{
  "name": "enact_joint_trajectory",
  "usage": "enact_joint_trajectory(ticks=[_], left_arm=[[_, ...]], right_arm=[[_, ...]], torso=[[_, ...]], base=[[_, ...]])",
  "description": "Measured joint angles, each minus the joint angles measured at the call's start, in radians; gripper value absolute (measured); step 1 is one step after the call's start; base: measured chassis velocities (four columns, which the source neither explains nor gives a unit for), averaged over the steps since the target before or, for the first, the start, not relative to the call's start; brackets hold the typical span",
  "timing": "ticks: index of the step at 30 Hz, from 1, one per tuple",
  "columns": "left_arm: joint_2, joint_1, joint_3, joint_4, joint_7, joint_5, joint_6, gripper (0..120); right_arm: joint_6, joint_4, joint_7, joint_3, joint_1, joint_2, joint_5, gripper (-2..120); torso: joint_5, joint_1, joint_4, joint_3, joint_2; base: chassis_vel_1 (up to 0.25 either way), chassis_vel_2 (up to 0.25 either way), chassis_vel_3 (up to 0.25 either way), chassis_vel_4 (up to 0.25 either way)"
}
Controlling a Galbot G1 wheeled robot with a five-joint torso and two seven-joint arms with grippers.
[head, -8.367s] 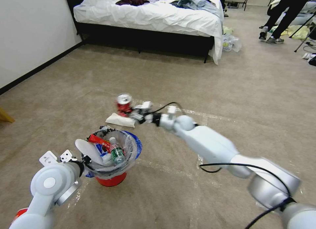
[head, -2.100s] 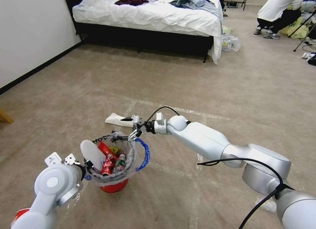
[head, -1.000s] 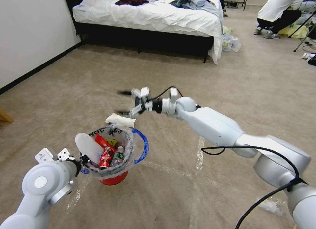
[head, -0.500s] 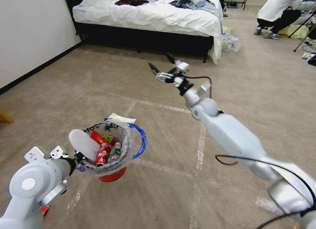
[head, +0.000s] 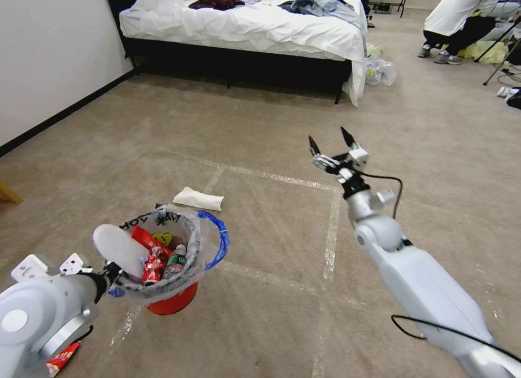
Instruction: Pick up the trash bin and place the garbage on the floor into it.
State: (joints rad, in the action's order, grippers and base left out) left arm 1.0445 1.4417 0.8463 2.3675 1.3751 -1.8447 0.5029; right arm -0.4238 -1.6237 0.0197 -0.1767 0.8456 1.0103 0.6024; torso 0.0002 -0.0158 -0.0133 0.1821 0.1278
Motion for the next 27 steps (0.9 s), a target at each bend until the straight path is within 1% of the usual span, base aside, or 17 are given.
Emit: enact_joint_trajectory(ticks=[2, 3, 6, 7, 9, 15, 17, 18, 20, 27], left_arm=[[0.0, 0.014, 0.014, 0.01, -0.002, -0.011, 0.003, 4], [0.0, 0.014, 0.014, 0.01, -0.002, -0.011, 0.003, 4], [0.0, 0.033, 0.028, 0.019, -0.002, -0.012, 0.006, 4], [0.0, 0.033, 0.028, 0.019, -0.002, -0.012, 0.006, 4], [0.005, 0.049, 0.039, 0.03, -0.003, -0.011, 0.007, 4], [0.018, 0.059, 0.043, 0.038, -0.007, 0.0, 0.009, 4], [0.029, 0.064, 0.047, 0.04, -0.014, 0.009, 0.011, 4], [0.029, 0.064, 0.047, 0.04, -0.014, 0.009, 0.011, 4], [0.033, 0.069, 0.055, 0.045, -0.017, 0.013, 0.014, 4], [0.033, 0.083, 0.071, 0.055, -0.02, 0.013, 0.015, 4]], right_arm=[[0.011, -0.039, -0.005, -0.049, 0.056, 0.011, -0.012, 100], [0.011, -0.039, -0.005, -0.049, 0.056, 0.011, -0.012, 100], [0.017, -0.075, -0.003, -0.112, 0.128, 0.033, -0.039, 100], [0.017, -0.075, -0.003, -0.112, 0.128, 0.033, -0.039, 100], [0.016, -0.096, 0.018, -0.165, 0.192, 0.062, -0.061, 100], [0.008, -0.109, 0.04, -0.192, 0.245, 0.098, -0.086, 100], [0.005, -0.111, 0.044, -0.205, 0.264, 0.135, -0.103, 100], [0.005, -0.111, 0.044, -0.205, 0.264, 0.135, -0.103, 100], [-0.001, -0.11, 0.049, -0.211, 0.281, 0.164, -0.119, 100], [-0.024, -0.099, 0.072, -0.213, 0.311, 0.174, -0.136, 100]], torso=[[-0.0002, 0.0, -0.0002, 0.0, 0.0], [-0.0002, 0.0, -0.0002, 0.0, 0.0], [-0.0003, 0.0, -0.0004, 0.0, 0.0], [-0.0003, 0.0, -0.0004, 0.0, 0.0], [-0.0003, 0.0, -0.0002, 0.0, 0.0], [-0.0002, 0.0, -0.0002, 0.0, 0.0], [-0.0003, 0.0, -0.0002, 0.0, 0.0], [-0.0003, 0.0, -0.0002, 0.0, 0.0], [-0.0003, 0.0, 0.0, 0.0, 0.0], [-0.0002, 0.0, -0.0002, 0.0, 0.0]], base=[[0.0, 0.0, 0.0, 0.0], [0.0, 0.0, 0.0, 0.0], [0.0, 0.0, 0.0, 0.0], [0.0, 0.0, 0.0, 0.0], [0.0, 0.0, 0.0, 0.0], [0.0, 0.0, 0.0, 0.0], [0.0, 0.0, 0.0, 0.0], [0.0, 0.0, 0.0, 0.0], [0.0, 0.0, 0.0, 0.0], [0.0, 0.0, 0.0, 0.0]])
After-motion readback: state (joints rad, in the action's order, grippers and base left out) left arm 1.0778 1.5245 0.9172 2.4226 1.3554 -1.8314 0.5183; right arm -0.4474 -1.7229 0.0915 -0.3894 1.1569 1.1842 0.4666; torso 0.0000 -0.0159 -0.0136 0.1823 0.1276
